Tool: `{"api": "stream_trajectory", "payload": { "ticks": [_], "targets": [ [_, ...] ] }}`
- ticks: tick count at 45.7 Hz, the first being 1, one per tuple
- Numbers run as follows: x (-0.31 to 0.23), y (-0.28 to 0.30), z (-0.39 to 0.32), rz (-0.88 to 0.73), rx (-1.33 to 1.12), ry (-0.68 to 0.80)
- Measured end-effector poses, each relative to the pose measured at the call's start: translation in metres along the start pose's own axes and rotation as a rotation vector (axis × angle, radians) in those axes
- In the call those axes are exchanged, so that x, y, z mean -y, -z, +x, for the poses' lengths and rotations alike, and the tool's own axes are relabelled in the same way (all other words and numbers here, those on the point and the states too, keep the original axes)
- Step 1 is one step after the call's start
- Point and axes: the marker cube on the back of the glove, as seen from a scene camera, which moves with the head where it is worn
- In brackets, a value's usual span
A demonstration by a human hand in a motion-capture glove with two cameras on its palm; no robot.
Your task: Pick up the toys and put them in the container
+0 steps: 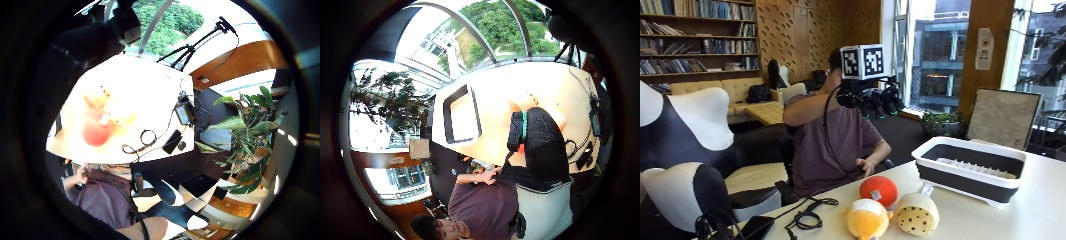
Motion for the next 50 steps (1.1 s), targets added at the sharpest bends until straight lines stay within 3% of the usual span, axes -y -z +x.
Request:
{"api": "stream_trajectory", "payload": {
  "ticks": [24, 37, 45, 50],
  "targets": [
    [0.064, -0.091, 0.051, -0.062, -0.048, -0.153],
    [0.058, -0.195, 0.077, -0.242, -0.038, -0.197],
    [0.04, -0.253, 0.085, -0.486, 0.033, -0.189],
    [0.033, -0.272, 0.085, -0.509, 0.027, -0.181]
  ]
}}
